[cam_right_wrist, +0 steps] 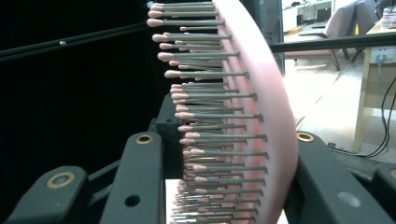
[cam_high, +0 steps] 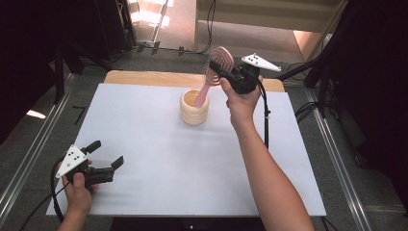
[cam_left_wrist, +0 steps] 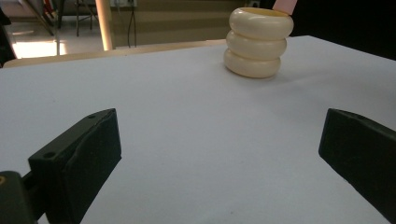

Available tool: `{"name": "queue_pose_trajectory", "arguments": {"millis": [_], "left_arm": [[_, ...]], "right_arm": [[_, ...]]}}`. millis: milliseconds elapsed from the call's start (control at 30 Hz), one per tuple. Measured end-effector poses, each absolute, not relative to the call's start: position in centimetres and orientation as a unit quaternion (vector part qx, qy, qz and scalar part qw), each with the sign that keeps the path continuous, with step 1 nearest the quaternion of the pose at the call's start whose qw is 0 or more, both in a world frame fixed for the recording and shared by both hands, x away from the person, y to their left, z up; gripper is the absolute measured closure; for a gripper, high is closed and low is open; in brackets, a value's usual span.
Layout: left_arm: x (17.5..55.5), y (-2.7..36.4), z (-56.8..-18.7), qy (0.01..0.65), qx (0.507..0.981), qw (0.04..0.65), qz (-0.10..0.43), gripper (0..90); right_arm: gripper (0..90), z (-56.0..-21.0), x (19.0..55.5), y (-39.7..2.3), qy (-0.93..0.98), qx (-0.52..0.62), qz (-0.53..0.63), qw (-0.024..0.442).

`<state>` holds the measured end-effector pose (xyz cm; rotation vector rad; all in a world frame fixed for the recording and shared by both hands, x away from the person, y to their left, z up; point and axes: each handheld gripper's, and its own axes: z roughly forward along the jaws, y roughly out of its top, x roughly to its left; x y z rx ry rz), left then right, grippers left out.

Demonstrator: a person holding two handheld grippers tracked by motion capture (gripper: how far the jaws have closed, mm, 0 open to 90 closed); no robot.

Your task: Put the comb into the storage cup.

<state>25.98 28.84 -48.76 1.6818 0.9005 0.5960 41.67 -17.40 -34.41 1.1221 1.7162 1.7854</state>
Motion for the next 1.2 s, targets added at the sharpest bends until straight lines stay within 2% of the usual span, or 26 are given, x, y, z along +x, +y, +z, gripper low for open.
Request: {"name": "queue_pose_trajectory", "arguments": {"millis": [1200], "left_arm": [[26.0,28.9,-48.8,0.378,0.707,0.544,0.249,0.0]], "right_arm": [[61.4,-36.6,43.8,-16.8,0.618,0.419,0.633,0.205]]}}
